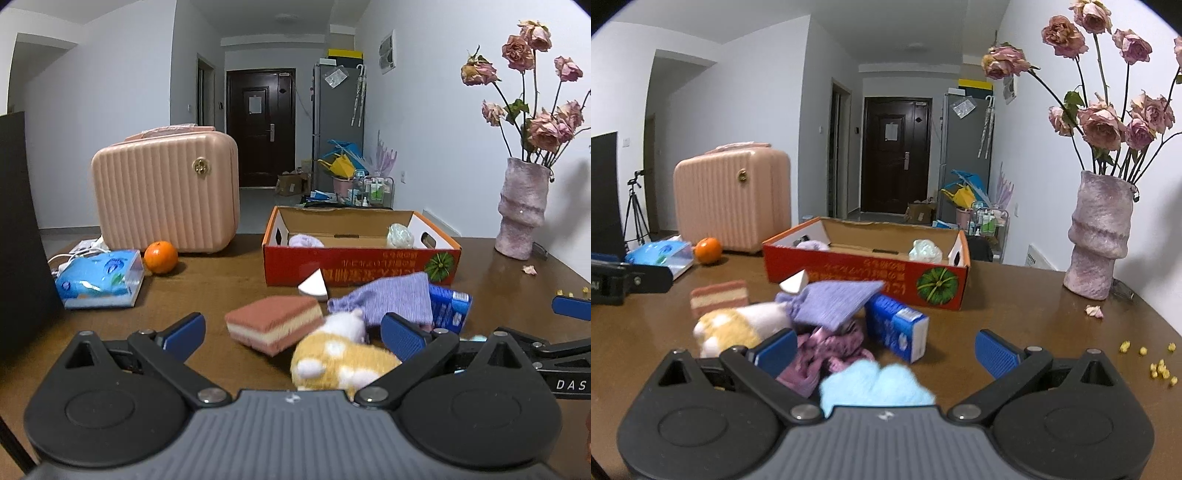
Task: Organize soft objects
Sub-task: 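Withdraw both grippers from the box back toward the remaining soft items, then close the right gripper around the white foam cylinder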
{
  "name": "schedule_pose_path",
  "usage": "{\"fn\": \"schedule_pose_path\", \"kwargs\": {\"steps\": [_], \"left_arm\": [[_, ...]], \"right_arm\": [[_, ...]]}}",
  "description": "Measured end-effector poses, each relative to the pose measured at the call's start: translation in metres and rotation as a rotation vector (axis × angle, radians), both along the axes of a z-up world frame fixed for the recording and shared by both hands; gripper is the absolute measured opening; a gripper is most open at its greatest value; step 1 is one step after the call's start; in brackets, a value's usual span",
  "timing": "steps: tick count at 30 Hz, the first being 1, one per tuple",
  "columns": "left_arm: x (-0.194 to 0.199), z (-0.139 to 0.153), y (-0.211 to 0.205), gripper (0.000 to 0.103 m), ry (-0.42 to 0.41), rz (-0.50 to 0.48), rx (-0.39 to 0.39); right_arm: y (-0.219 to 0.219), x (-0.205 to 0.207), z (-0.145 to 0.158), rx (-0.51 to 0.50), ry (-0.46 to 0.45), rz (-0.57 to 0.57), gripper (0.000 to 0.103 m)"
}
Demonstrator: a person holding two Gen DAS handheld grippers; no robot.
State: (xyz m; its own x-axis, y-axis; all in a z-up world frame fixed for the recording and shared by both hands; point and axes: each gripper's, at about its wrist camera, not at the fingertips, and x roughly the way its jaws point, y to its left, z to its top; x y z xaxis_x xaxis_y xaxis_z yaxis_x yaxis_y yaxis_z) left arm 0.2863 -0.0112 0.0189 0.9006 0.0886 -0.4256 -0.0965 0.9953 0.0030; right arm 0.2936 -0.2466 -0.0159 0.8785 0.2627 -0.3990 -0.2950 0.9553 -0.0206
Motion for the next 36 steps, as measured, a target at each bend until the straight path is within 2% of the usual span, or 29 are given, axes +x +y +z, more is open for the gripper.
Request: {"fn": "schedule_pose_path", "kwargs": {"steps": [14, 19, 26, 32, 36], "left_arm": [[-0.04, -0.03, 0.02, 0.103, 0.027, -0.041, 0.012], [-0.048, -0.039, 0.03, 0.103, 0.03, -0.053, 0.022], [-0.049, -0.045, 0.045, 0.103, 0.05, -0.062, -0.02], [-0.048, -0.045, 0.05, 0.103, 0.059, -0.06, -0.052], [-0.048, -0.045, 0.052, 0.103, 0.065, -0.056, -0.061]], "right_arm": [[0.028, -0.049, -0.018, -0.023, 0.033, 0.032, 0.103], [0.042, -0.053, -0.028, -0.049, 0.062, 0.043, 0.103], [0.056, -0.046, -0.038, -0.065, 0.121, 0.065, 0.1], [0.066, -0.036, -0.048, -0.086, 0.185, 0.083, 0.089], [0.071, -0.03, -0.054, -0.086, 0.231, 0.112, 0.067]]}}
